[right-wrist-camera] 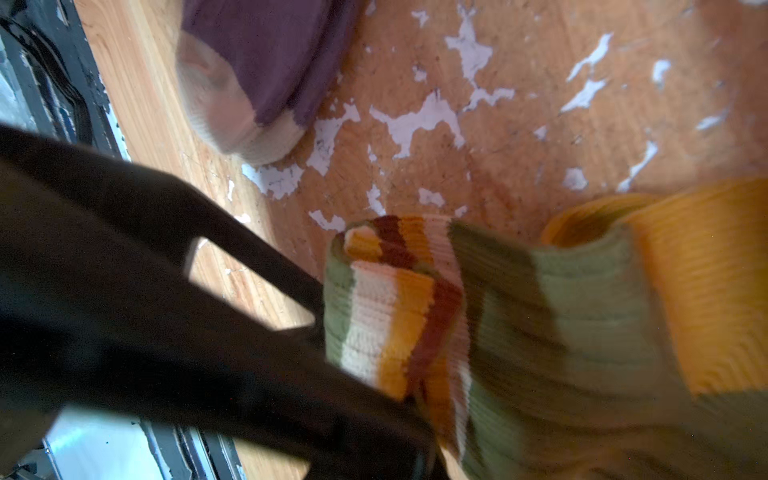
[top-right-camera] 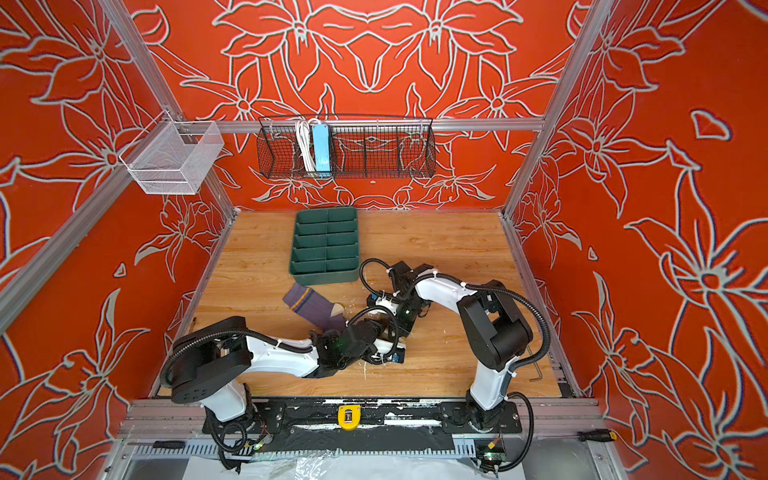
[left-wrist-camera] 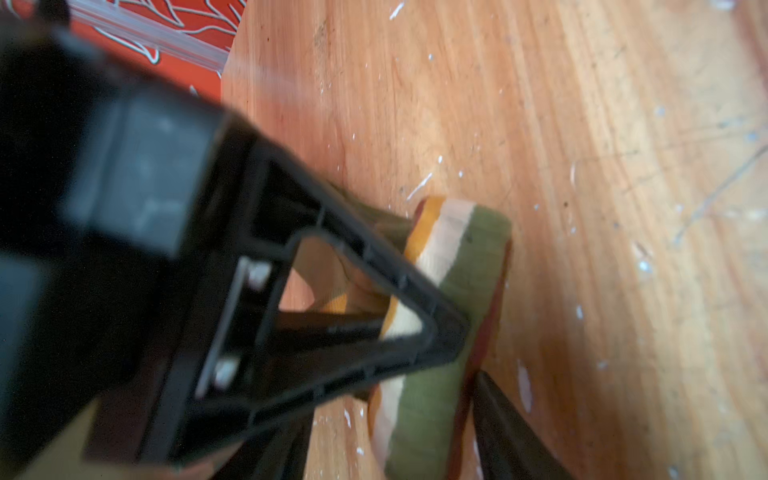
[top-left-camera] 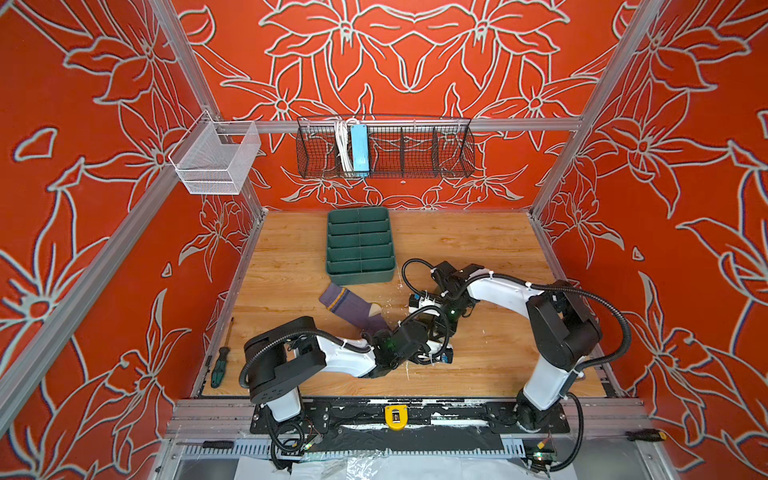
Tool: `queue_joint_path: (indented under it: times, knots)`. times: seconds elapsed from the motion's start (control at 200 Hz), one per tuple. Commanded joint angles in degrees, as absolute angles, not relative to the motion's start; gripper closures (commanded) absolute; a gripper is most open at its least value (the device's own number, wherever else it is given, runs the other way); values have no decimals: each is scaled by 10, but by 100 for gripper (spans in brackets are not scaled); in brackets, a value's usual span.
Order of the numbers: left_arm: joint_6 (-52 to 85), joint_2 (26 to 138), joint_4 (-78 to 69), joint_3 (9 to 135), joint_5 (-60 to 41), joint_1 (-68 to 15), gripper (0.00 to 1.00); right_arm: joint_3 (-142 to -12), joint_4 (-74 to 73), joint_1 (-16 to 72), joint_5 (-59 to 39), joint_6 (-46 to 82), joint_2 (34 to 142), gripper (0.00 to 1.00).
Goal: Roll the socks
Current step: 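Roll the sock with the left gripper while the right gripper releases and withdraws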
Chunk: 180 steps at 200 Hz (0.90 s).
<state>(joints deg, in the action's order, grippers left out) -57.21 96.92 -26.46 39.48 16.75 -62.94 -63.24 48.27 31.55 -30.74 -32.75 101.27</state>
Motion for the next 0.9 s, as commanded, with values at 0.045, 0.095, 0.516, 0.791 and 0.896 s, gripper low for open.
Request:
queue_joint_path:
  times: [0.045, 0.095, 0.516, 0.791, 0.896]
  knots:
    - [-570, 992, -256, 407, 143, -628, 54, -645, 497, 315, -336, -338, 1020, 100]
    - [-563, 995, -251, 406, 140, -628, 60, -644, 496, 315, -337, -338, 1019, 100]
    - [-534, 1007, -205, 411, 144, -628, 100, -610, 458, 310, -287, -318, 971, 100]
    - [-510, 1005, -180, 398, 142, -628, 100, -556, 425, 296, -220, -309, 873, 55]
    - [-504, 1008, -185, 389, 148, -628, 100, -532, 404, 277, -195, -307, 827, 42]
